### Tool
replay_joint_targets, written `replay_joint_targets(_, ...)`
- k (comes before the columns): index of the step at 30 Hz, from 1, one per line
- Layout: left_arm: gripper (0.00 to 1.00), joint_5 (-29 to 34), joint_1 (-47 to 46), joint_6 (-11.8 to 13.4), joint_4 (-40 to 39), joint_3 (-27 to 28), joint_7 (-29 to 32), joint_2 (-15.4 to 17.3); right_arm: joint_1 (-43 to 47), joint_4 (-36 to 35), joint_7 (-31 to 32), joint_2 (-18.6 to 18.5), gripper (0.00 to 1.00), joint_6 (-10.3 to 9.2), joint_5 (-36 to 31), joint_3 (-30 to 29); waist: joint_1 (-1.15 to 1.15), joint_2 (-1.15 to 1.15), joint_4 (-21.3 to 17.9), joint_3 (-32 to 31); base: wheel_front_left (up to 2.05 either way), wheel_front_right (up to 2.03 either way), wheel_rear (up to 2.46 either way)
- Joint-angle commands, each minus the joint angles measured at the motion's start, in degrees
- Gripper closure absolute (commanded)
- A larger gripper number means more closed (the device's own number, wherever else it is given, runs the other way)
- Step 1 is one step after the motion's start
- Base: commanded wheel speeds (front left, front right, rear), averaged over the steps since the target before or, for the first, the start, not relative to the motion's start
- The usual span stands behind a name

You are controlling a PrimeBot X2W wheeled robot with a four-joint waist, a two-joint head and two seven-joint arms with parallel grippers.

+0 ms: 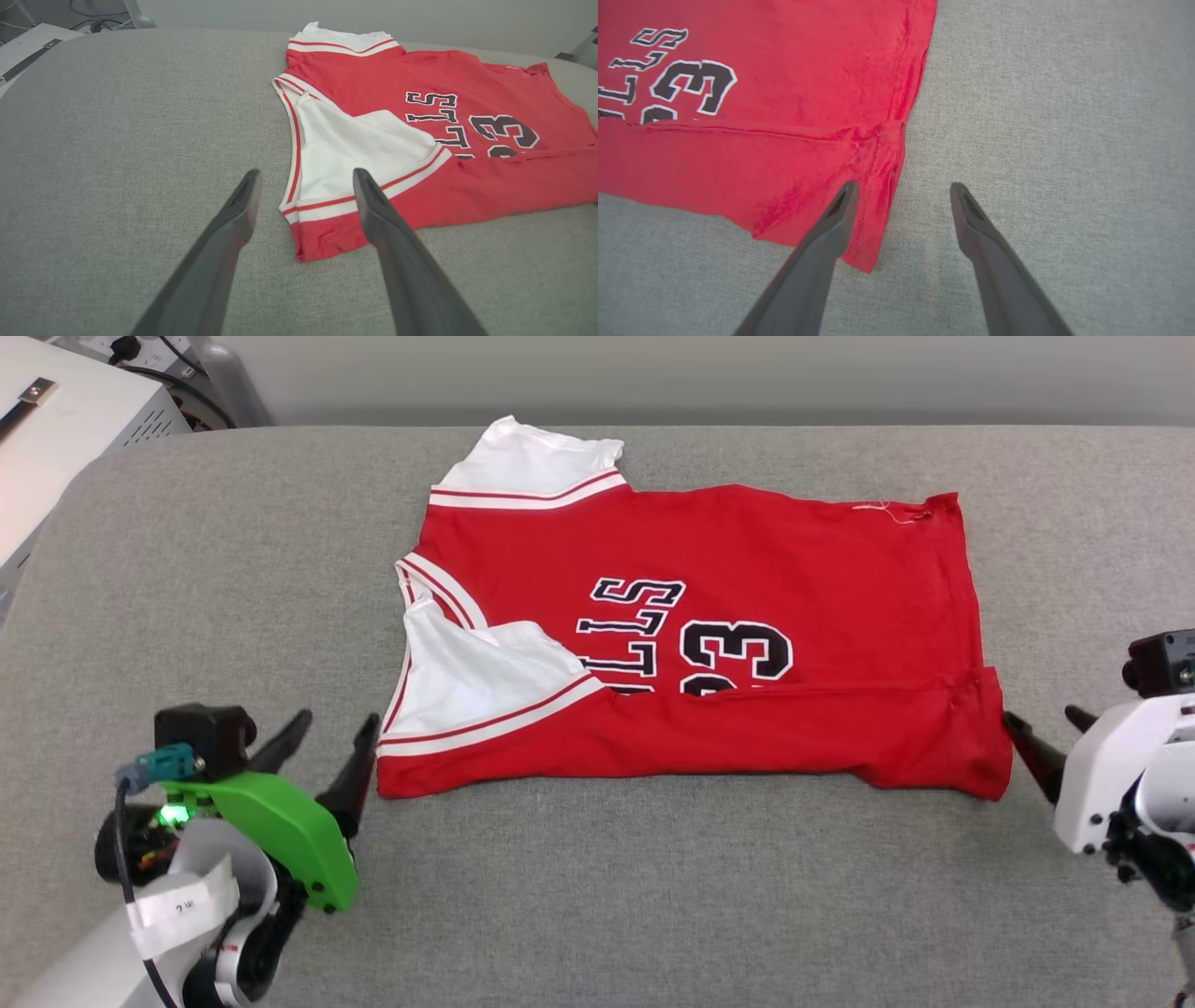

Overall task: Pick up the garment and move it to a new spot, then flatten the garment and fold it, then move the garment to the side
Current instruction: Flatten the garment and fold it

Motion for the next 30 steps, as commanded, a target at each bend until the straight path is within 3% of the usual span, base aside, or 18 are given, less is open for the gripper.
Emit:
replay_joint_targets(1, 0.00, -1.35, 1.46, 1.52, -1.56, -0.05, 1.22, 0.47, 2.24, -2.94, 3.36, 2.84, 0.00, -0.04, -2.77, -2.48, 0.00, 0.69, 0.02, 0.67, 0.00, 0.00, 0.00)
replay_joint_targets(5, 0.00, -3.26, 2.93, 4.10, -4.81, -0.41, 4.35, 0.44, 7.24, -13.99, 12.38, 10.34, 0.00, -0.04, -9.67, -8.33, 0.00, 0.69, -0.25, 2.47, 0.00, 0.00, 0.00)
replay_joint_targets(11, 0.00, -3.34, 2.05, 6.84, -3.65, -1.13, 7.59, 0.36, 11.33, -24.86, 18.92, 16.71, 0.00, -0.04, -14.42, -10.57, 0.00, 0.69, -1.29, 5.28, 0.00, 0.00, 0.00)
replay_joint_targets(23, 0.00, -2.68, -1.40, 7.81, 2.99, -1.13, 8.84, -0.89, 12.63, -29.21, 19.80, 19.36, 0.00, -0.04, -16.36, -10.18, 0.00, 0.69, -3.71, 9.14, 0.00, 0.00, 0.00)
replay_joint_targets(28, 0.00, -2.11, -1.09, 8.11, 6.76, -4.65, 13.93, -0.69, 12.64, -29.44, 18.89, 19.51, 0.00, -0.04, -16.45, -9.78, 0.00, 0.69, -4.30, 9.70, 0.00, 0.00, 0.00)
replay_joint_targets(29, 0.05, -2.17, -0.93, 7.70, 7.09, -5.45, 14.98, -0.81, 12.68, -29.47, 18.64, 19.58, 0.00, -0.04, -16.37, -9.74, 0.00, 0.69, -4.32, 9.75, 0.00, 0.00, 0.00)
replay_joint_targets(30, 0.75, -2.66, -0.79, 7.09, 7.27, -5.76, 15.51, -1.25, 12.74, -29.50, 18.31, 19.64, 0.00, -0.04, -16.35, -9.81, 0.00, 0.69, -4.28, 9.76, 0.00, 0.00, 0.00)
